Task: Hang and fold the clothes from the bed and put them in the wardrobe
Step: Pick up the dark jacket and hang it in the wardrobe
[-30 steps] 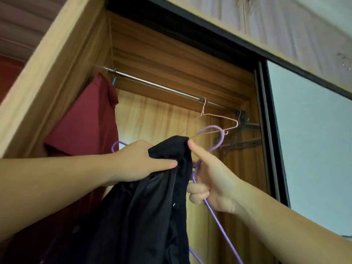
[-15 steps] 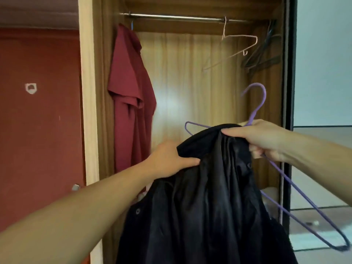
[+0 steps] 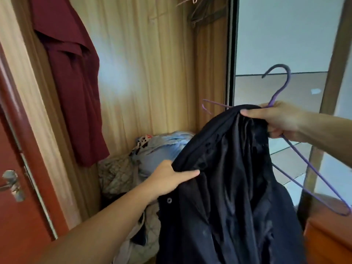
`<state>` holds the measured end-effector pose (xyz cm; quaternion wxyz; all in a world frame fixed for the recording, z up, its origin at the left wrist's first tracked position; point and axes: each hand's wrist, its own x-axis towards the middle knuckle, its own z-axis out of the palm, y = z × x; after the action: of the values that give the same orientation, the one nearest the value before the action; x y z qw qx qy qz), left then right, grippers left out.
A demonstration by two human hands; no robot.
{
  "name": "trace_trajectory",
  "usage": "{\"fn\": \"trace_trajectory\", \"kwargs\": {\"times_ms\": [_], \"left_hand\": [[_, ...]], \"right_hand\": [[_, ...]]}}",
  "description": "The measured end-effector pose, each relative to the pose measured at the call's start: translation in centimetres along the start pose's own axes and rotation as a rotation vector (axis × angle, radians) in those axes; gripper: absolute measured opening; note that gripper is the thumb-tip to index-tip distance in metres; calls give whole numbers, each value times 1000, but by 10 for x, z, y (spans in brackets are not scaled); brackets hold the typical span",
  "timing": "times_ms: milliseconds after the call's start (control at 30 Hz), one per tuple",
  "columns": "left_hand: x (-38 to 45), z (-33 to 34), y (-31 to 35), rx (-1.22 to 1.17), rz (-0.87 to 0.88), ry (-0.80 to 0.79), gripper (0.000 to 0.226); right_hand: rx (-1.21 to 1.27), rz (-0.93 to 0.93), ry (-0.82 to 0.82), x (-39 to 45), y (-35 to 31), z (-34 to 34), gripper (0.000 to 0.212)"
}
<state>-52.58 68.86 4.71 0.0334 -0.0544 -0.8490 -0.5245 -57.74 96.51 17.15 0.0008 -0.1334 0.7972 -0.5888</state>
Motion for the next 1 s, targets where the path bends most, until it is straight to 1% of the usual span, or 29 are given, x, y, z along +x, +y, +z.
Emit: {"fn": "trace_trajectory", "kwargs": {"times_ms": [67, 100, 167, 200, 300, 400, 500, 533, 567, 633, 667, 733, 767, 867, 933, 1000], "left_hand": [[4, 5, 22, 33, 80, 144, 29], [5, 6, 34, 85, 148, 192, 29], [5, 7, 54, 247, 274, 230, 21], [4, 6, 62, 341, 300, 236, 18], [4, 8, 84, 614, 285, 241, 23], [3, 25, 102, 781, 349, 265, 30], [-2, 47, 121, 1119, 426, 282, 32], [-2, 49, 128, 1214, 423, 282, 31], [-1, 50, 135, 1280, 407, 293, 28], [3, 50, 153, 1369, 370, 351, 22], [4, 53, 162, 1405, 350, 374, 20], [6, 62, 175, 1430, 284, 378, 17], [7, 69, 178, 1396, 238, 369, 18], [14, 84, 174, 1173, 98, 318, 23], [20, 87, 171, 1040, 28, 299, 26], [24, 90, 171, 920, -19, 313, 29]], "right_hand": [[26, 32, 29, -11, 17, -19, 27], [26, 50, 34, -16, 26, -28, 27], [5, 77, 46, -28, 45, -42, 26], [-2, 82, 58, -33, 57, -48, 26], [21, 109, 76, -49, 94, -64, 33], [53, 139, 66, -56, 123, -66, 37], [141, 162, 67, -65, 144, -59, 22], [180, 166, 60, -68, 146, -57, 23], [203, 163, 50, -72, 147, -55, 24], [192, 123, 30, -81, 142, -56, 18], [183, 93, 24, -85, 139, -58, 20], [216, 8, 69, -92, 130, -61, 23], [264, -41, 96, -96, 125, -61, 25], [445, -140, 115, -108, 121, -64, 27], [578, -150, 56, -116, 128, -67, 27], [699, -120, -27, -123, 139, -72, 28]]}}
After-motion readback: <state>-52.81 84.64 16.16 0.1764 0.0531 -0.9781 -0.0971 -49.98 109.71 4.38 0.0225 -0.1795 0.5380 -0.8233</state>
